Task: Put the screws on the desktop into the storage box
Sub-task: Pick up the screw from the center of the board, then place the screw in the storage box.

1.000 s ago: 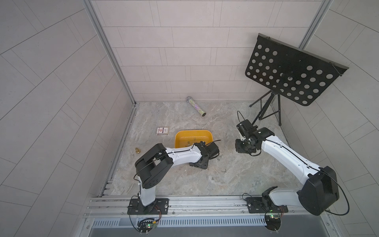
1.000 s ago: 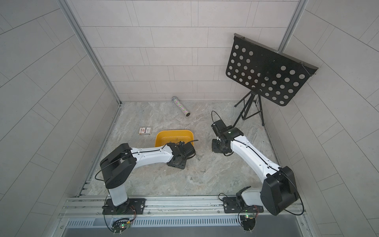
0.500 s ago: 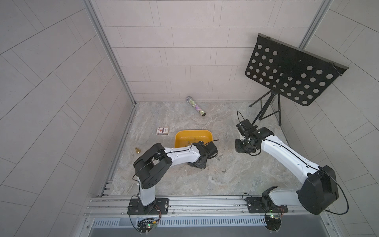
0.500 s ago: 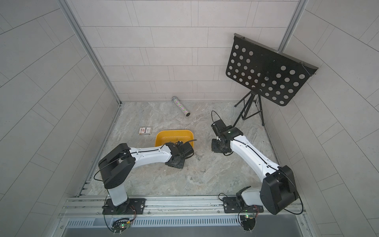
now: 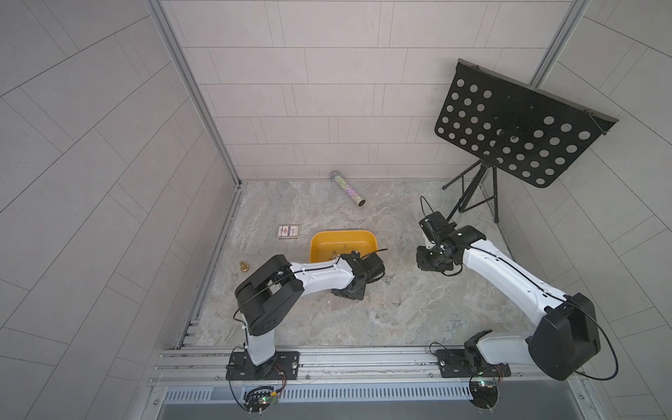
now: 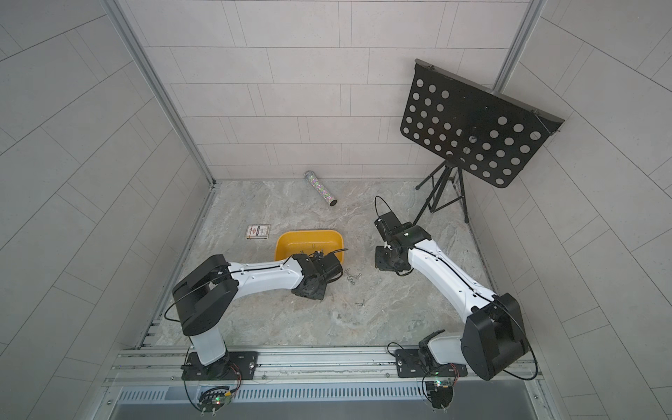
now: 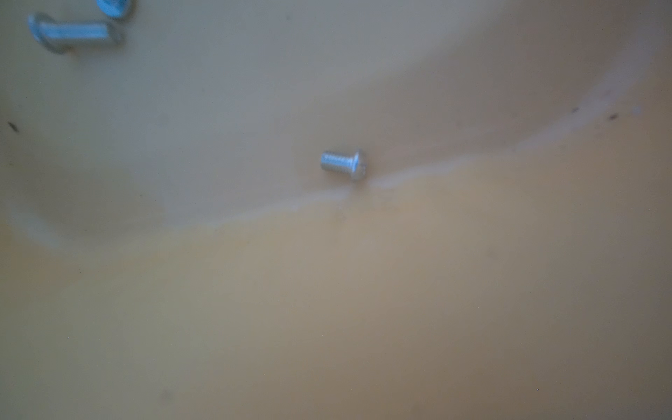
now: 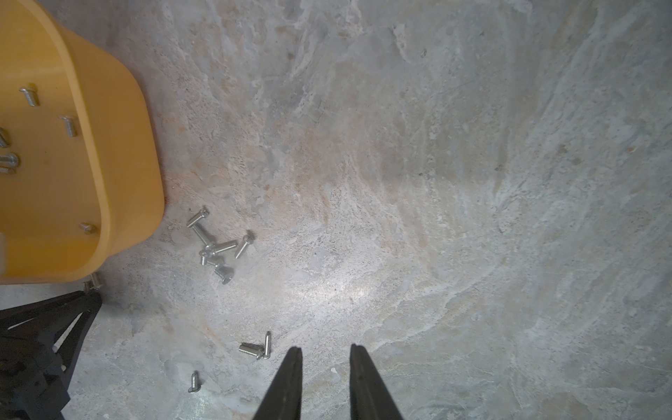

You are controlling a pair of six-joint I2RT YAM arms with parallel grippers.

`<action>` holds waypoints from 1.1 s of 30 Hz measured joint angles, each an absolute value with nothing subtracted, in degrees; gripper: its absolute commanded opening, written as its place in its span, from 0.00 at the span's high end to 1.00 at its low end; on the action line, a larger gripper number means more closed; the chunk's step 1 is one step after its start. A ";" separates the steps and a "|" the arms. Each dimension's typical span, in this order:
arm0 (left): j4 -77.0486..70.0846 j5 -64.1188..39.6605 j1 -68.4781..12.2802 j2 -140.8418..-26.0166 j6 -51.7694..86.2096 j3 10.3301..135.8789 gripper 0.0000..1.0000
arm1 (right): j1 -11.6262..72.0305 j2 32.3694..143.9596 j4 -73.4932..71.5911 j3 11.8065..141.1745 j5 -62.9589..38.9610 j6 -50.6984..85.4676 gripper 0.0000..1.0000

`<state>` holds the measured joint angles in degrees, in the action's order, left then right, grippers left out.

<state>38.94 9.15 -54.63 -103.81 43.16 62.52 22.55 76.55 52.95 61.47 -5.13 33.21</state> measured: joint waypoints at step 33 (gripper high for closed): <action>55.37 12.47 -55.83 -88.05 43.07 68.20 0.94 | 22.55 77.21 52.93 61.43 -6.42 33.23 0.73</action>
<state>55.37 12.47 -55.83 -88.05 43.07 68.20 22.55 77.21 52.93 61.43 -6.42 33.23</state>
